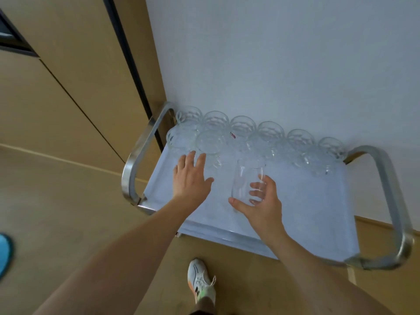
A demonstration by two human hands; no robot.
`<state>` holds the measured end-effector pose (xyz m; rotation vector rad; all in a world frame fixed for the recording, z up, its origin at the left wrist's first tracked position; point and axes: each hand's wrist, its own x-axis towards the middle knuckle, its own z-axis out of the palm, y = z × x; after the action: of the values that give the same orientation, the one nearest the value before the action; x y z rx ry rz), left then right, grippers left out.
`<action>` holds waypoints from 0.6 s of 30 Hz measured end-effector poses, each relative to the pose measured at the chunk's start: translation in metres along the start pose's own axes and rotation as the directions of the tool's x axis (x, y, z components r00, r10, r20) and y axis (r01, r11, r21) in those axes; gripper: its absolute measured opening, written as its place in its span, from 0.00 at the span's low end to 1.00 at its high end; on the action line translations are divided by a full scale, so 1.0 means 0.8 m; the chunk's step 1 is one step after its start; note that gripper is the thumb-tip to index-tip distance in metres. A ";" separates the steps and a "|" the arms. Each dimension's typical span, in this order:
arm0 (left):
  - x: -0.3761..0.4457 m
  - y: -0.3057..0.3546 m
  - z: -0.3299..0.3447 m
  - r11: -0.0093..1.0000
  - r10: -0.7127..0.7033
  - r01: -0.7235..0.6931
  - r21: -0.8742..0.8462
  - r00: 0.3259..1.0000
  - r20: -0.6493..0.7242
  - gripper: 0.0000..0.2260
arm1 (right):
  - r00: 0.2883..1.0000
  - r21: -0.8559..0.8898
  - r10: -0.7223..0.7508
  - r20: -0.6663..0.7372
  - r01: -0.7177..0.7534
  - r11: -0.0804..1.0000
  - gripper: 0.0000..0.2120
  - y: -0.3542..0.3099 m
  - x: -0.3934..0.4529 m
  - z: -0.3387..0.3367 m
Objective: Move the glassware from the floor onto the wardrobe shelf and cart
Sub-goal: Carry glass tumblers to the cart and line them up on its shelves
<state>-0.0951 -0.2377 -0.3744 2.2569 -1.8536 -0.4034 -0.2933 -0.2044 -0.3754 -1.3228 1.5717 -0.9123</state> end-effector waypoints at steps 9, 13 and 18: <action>-0.175 0.010 0.088 0.997 0.020 -0.016 -0.071 0.998 0.067 0.26 | 0.996 0.045 0.066 0.058 -0.069 0.997 0.43 0.091 -0.122 -0.036; -0.223 0.008 0.138 0.996 0.032 -0.020 -0.085 0.990 0.137 0.26 | 0.985 0.039 0.151 0.080 -0.155 0.987 0.43 0.141 -0.164 -0.043; -0.238 -0.008 0.207 0.994 0.069 -0.050 -0.095 0.977 0.201 0.26 | 0.974 0.028 0.213 0.076 -0.215 0.976 0.44 0.207 -0.180 -0.026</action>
<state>-0.1780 -0.0458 -0.5166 2.1659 -1.9506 -0.7183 -0.3619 -0.0342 -0.4981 -1.1234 1.5987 -0.7470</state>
